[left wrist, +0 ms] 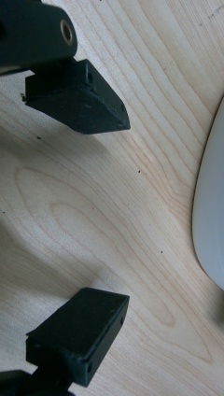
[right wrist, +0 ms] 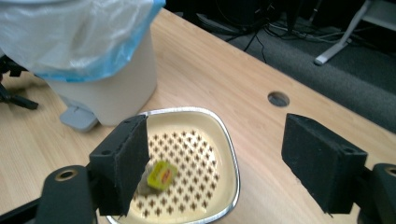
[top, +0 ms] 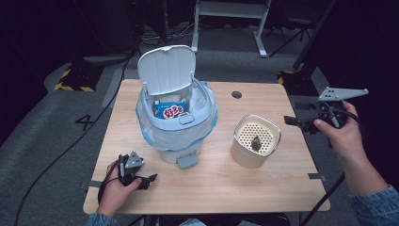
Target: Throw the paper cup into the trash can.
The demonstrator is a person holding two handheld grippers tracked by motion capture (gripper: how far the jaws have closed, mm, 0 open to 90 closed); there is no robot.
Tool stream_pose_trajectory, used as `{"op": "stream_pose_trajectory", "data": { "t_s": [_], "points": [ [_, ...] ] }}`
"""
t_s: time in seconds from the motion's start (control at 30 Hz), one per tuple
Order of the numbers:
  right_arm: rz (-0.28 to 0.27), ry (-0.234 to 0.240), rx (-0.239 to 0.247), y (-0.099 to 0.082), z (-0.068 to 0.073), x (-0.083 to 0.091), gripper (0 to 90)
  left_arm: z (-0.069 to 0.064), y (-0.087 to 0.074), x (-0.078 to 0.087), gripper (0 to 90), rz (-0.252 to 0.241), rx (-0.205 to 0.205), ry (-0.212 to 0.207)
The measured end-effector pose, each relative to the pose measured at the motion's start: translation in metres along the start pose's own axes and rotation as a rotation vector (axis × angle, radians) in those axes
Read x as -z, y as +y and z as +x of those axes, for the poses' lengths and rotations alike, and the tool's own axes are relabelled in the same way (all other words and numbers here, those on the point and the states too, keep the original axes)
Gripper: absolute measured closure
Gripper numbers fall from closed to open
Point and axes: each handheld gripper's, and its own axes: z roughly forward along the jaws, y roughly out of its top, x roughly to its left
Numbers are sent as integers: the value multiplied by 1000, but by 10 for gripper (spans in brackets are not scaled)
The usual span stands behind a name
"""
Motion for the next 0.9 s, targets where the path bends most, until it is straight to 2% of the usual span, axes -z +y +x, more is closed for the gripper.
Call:
{"op": "stream_pose_trajectory", "data": {
  "t_s": [0.17,0.37,0.47,0.57,0.7,0.87,0.9],
  "points": [
    [1,-27,-24,-30,1,4,234,0,0,0,148,0,6,2],
    [42,-72,-43,-64,3,5,232,-2,-1,1,153,-2,14,13],
    [47,-75,-74,-80,4,5,232,-2,-1,1,157,-4,21,15],
    [63,-84,-78,-97,7,3,232,-2,-2,2,171,-2,22,20],
    [44,-95,-78,-117,13,0,225,-1,-2,4,195,2,24,23],
    [57,-98,-92,-143,18,-12,224,0,-1,6,202,-6,24,25],
    [54,-101,-98,-149,18,-14,224,-1,-2,7,202,-9,34,22]
  ]
}}
